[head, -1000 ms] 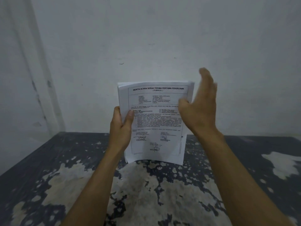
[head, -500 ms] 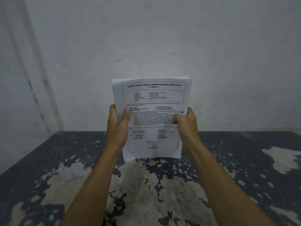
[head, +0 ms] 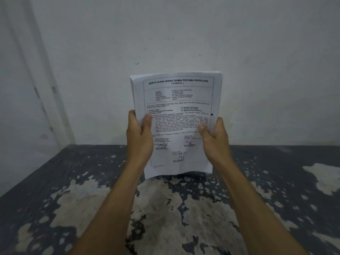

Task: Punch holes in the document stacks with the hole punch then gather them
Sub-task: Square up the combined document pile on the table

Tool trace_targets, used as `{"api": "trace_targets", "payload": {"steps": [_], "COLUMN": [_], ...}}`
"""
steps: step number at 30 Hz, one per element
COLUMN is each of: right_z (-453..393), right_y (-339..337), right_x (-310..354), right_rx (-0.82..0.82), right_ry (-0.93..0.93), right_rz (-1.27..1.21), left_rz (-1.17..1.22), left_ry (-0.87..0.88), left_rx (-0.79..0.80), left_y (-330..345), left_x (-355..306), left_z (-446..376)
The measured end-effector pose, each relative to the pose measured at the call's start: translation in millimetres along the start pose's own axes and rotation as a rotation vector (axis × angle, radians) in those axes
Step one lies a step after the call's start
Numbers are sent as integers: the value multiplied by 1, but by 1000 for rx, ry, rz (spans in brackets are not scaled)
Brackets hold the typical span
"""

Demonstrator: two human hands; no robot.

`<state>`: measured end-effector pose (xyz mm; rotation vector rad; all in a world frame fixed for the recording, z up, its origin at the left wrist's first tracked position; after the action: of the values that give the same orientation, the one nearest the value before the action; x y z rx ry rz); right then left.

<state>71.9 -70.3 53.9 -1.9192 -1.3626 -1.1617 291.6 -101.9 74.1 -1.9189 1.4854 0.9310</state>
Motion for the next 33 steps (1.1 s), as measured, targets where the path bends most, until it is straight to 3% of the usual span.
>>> {"api": "trace_targets", "payload": {"steps": [10,16,20,27,33], "right_z": [2,3,0,14,23], "right_y": [-12,-7,-8,4,18], "right_x": [-1,-8,-11,5,13], "right_rx": [-66,-18,54,-31,-119], "right_ry": [33,70,83,-313,-440], "right_rz": [-163,-206,-207,232,198], "left_rz": [93,120,17,-272,-217], "left_ry": [-36,-52,-33,180,229], "left_rx": [50,57,72,28,-78], "left_y": [-8,1,1,3,6], "left_x": [7,7,8,-2,-11], "left_z": [2,11,8,13,17]}}
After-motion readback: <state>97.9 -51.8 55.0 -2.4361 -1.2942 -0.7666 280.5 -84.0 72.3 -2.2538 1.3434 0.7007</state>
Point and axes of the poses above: each hand's wrist, its own z-axis away from the middle knuckle, its own y-axis out of the palm, x = y × z, the point moved 5 cm from there along -z, towards the middle knuckle, and after that the axes turned 7 degrees about -z, right-handed, at the moved point
